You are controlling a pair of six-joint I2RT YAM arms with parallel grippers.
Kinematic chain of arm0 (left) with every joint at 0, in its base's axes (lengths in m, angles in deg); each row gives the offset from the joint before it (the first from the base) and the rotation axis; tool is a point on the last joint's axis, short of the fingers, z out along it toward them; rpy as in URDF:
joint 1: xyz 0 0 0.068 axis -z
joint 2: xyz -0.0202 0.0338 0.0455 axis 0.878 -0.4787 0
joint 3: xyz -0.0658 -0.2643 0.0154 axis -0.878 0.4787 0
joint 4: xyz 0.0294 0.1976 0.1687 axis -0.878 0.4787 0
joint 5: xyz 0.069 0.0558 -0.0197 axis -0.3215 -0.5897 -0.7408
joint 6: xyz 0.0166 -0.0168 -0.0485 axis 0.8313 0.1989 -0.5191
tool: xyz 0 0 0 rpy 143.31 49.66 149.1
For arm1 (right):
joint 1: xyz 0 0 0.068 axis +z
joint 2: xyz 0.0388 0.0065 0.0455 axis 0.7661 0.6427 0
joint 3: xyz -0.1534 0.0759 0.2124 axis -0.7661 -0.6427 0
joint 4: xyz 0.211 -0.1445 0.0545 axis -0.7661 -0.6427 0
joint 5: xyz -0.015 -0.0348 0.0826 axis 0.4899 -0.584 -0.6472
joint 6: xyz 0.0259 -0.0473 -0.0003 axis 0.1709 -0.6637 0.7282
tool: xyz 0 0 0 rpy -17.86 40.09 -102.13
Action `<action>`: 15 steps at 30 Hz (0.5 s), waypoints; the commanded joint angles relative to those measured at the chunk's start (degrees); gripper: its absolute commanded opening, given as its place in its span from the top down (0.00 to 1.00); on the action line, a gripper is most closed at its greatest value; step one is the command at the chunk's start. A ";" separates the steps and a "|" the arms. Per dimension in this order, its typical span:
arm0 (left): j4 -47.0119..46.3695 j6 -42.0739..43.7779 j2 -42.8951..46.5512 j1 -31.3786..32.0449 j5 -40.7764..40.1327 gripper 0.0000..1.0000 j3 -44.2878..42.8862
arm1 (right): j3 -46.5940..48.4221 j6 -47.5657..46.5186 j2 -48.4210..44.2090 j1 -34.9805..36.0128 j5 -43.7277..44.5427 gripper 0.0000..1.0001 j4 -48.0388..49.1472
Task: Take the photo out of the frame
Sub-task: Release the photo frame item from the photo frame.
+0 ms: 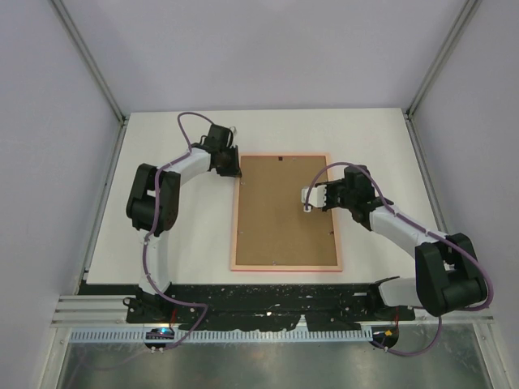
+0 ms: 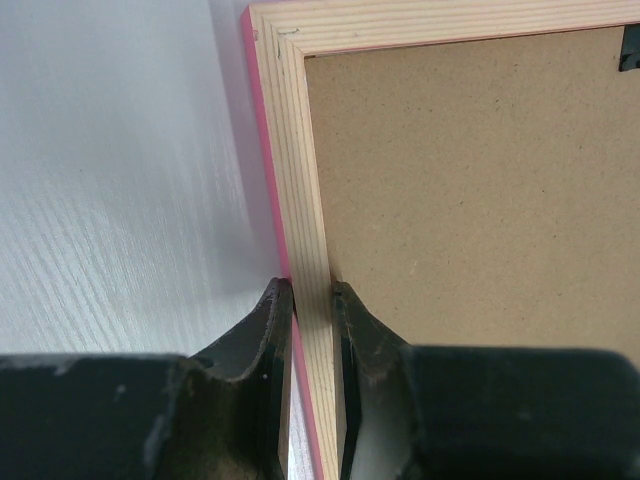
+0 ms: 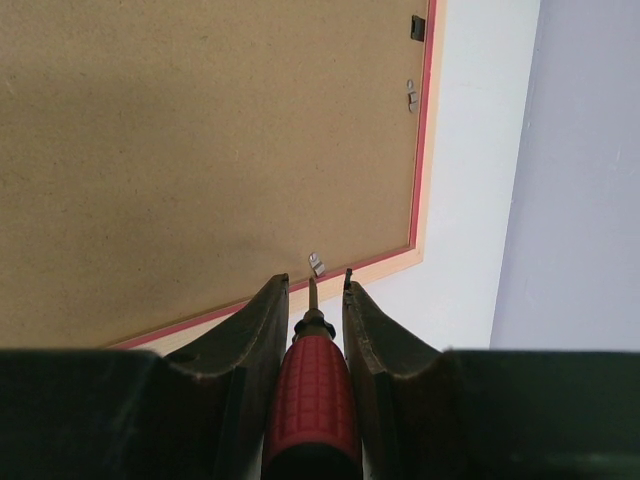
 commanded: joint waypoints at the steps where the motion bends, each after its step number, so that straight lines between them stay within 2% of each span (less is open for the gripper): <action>1: 0.40 1.01 1.57 -0.30 0.96 1.00 0.96 | 1.90 -4.27 0.78 -0.28 1.32 0.92 0.86; 10: 0.40 1.01 1.48 -0.30 0.87 1.00 0.96 | 2.43 -8.66 2.72 -0.19 2.03 0.92 -0.47; 15: 0.40 1.10 1.48 -0.30 0.96 1.00 0.96 | -0.73 -16.13 3.42 -0.28 4.49 0.92 4.62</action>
